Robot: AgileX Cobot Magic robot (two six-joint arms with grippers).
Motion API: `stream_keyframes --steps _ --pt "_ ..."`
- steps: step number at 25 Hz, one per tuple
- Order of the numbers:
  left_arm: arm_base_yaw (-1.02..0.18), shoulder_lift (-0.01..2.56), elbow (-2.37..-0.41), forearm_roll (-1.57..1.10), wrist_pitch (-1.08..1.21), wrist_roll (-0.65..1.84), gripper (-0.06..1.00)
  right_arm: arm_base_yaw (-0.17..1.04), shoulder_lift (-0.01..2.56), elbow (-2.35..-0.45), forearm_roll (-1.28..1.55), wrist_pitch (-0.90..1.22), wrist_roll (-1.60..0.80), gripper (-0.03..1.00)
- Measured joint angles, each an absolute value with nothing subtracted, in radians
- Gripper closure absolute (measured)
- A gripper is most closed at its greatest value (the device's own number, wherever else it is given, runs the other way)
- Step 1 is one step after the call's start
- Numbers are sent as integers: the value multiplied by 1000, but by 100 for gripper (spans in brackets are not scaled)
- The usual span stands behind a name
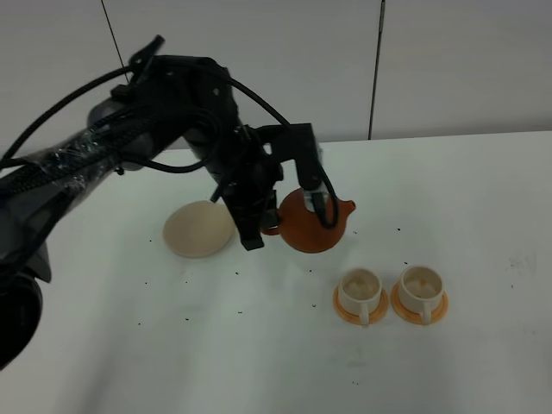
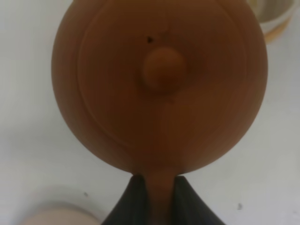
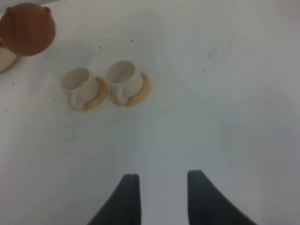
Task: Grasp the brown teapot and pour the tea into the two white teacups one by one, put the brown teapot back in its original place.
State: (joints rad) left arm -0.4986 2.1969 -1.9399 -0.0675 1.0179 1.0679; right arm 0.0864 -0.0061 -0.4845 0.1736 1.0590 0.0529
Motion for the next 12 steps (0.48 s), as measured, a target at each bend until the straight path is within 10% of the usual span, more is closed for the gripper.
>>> stream_keyframes --steps 12 --pt "-602 2197 -1940 15 820 1114 77 86 -6 -484 174 1059 53 73"
